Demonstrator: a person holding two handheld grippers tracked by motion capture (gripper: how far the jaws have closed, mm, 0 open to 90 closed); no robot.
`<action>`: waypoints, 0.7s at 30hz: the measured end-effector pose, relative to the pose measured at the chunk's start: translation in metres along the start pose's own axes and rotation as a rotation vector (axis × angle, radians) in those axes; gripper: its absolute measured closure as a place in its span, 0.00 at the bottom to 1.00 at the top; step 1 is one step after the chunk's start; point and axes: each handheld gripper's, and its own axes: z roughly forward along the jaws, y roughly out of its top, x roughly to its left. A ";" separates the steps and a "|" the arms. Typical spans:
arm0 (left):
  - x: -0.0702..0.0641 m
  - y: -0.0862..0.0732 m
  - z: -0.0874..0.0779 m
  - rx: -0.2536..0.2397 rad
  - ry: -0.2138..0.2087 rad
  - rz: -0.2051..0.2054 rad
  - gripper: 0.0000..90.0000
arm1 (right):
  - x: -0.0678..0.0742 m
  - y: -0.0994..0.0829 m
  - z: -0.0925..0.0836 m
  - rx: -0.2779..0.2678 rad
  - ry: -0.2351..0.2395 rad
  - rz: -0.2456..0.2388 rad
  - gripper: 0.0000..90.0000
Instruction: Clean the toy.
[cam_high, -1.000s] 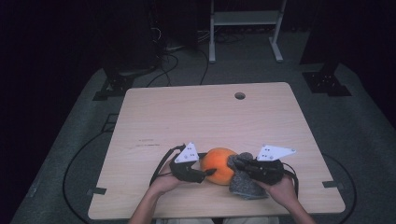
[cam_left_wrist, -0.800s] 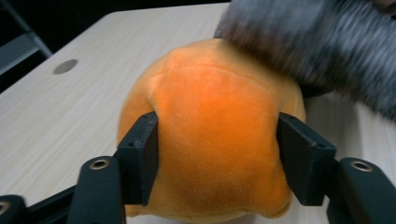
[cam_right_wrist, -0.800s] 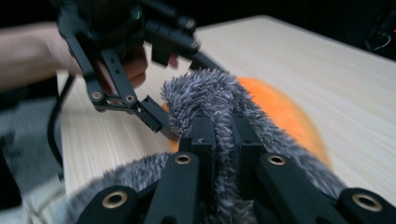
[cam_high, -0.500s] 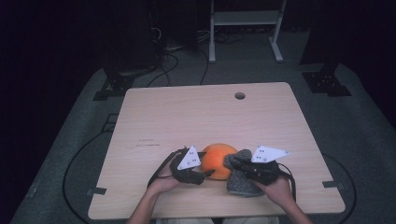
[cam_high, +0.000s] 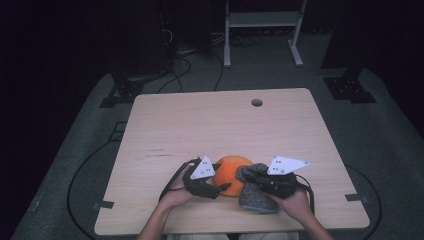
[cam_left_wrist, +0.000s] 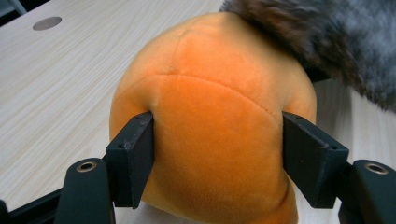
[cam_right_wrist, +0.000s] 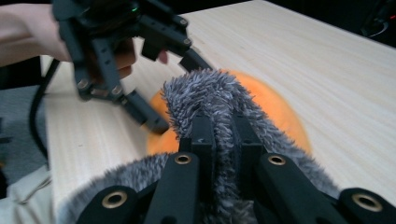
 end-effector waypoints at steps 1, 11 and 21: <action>0.000 0.000 0.000 0.002 0.000 0.004 0.34 | -0.001 0.000 0.002 0.009 -0.004 -0.002 0.91; 0.005 0.002 0.000 -0.063 -0.035 -0.092 0.28 | -0.004 -0.010 0.005 0.046 0.004 0.016 0.91; 0.011 0.003 -0.006 -0.092 -0.089 -0.123 0.19 | -0.009 -0.004 0.007 0.031 0.004 0.023 0.91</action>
